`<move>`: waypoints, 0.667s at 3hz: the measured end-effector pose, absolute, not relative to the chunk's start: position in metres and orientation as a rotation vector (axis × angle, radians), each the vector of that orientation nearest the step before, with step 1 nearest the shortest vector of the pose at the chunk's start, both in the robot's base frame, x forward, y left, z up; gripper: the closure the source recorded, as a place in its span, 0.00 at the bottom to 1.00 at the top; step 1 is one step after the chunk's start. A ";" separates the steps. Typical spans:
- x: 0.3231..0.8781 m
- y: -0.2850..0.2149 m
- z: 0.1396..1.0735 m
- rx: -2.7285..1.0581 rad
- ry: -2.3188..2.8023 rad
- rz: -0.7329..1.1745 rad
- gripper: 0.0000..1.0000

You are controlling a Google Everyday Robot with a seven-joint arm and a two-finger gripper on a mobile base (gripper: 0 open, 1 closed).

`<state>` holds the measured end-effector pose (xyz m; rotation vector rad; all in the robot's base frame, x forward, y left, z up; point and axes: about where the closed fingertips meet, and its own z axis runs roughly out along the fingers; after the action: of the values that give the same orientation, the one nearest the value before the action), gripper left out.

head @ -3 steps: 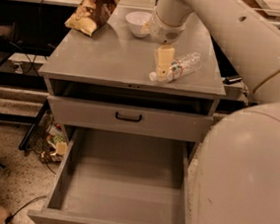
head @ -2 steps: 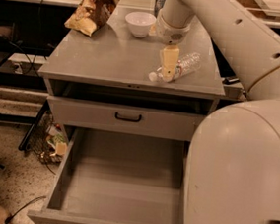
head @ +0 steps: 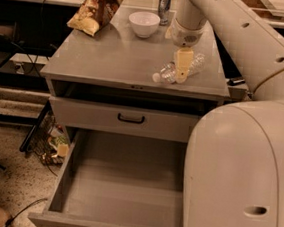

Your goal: Place water bottle into middle drawer

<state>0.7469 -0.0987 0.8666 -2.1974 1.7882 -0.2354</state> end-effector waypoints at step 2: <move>0.748 -0.109 0.847 -2.203 1.840 -0.171 0.50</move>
Offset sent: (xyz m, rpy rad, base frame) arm 0.0000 -0.0185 -0.0155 0.0104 0.0774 -0.0317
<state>0.7477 -0.1090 0.8475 -2.2032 1.8399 -0.1710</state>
